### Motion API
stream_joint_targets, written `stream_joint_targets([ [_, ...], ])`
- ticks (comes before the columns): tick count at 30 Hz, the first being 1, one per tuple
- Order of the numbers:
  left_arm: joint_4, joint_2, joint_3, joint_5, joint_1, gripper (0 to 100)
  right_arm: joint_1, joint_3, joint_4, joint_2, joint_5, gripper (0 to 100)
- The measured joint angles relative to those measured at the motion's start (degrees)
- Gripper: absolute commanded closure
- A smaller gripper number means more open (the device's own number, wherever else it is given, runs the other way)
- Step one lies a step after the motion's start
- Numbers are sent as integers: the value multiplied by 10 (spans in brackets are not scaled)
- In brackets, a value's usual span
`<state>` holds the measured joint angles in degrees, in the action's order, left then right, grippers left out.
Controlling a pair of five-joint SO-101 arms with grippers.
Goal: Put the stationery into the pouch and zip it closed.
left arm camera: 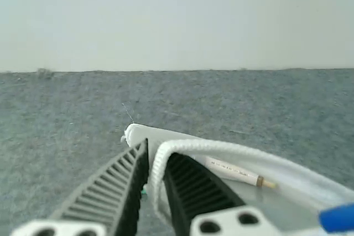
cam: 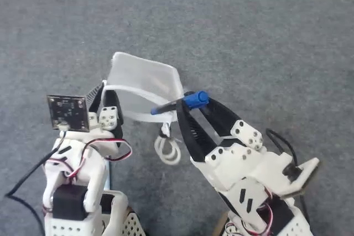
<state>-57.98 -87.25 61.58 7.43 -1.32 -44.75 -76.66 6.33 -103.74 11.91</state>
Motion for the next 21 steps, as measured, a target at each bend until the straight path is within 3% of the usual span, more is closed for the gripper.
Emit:
stream_joint_targets([
  [6,0,0,0,0,41,988,0,-54,-88,3,-8,993],
  [11,0,9,-20,0,60,988,-3,-106,-156,5,-83,993],
  [21,0,248,-142,18,63,989,0,-146,-207,6,-136,993],
])
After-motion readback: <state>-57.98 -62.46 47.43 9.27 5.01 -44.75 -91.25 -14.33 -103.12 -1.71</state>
